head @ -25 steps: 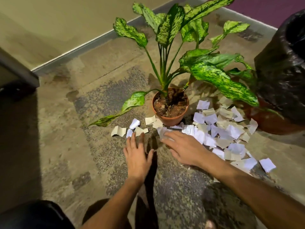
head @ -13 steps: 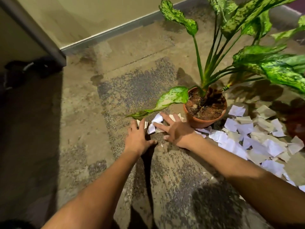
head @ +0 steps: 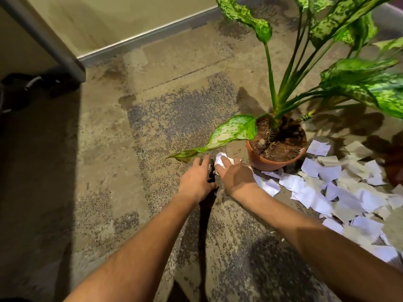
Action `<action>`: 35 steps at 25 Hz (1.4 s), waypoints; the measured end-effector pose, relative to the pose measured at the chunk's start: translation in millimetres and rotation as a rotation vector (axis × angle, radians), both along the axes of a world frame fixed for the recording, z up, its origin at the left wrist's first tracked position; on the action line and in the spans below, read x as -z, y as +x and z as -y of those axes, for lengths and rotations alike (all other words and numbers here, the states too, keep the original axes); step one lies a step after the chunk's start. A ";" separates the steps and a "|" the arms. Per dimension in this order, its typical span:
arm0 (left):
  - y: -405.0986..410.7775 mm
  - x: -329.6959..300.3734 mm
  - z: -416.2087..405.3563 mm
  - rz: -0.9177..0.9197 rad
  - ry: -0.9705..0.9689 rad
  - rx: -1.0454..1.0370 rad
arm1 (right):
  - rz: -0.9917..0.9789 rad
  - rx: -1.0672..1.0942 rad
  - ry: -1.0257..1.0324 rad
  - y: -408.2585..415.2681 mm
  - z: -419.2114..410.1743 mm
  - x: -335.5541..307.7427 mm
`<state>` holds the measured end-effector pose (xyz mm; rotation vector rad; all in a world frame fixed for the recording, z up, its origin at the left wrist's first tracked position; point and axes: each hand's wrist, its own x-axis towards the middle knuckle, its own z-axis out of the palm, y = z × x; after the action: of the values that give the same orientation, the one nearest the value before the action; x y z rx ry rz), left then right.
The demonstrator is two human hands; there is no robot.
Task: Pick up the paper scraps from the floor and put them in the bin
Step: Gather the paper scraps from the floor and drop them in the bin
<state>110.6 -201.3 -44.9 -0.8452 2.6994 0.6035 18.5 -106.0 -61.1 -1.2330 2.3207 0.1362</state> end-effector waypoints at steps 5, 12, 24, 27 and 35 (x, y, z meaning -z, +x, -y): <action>-10.5 -0.8 -25.4 0.057 0.130 0.084 | -0.059 0.013 -0.156 6.2 -37.1 -1.9; -7.1 9.9 -47.0 -0.003 0.234 0.015 | -0.167 -0.045 -0.297 0.8 -84.6 -14.7; -4.7 -5.4 -64.5 -0.246 0.587 -0.352 | 0.332 0.281 -0.108 -19.1 -124.1 -41.2; 1.2 -1.8 -56.2 -0.324 0.572 -0.509 | 0.189 0.157 -0.055 4.2 -127.0 -25.0; 21.8 1.6 -37.6 -0.372 0.560 -0.882 | -0.009 0.081 -0.142 31.7 -129.0 -16.4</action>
<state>132.4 -163.8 -46.6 -1.8537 2.0780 1.7264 50.2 23.0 -44.7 -1.2052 2.4191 -0.0511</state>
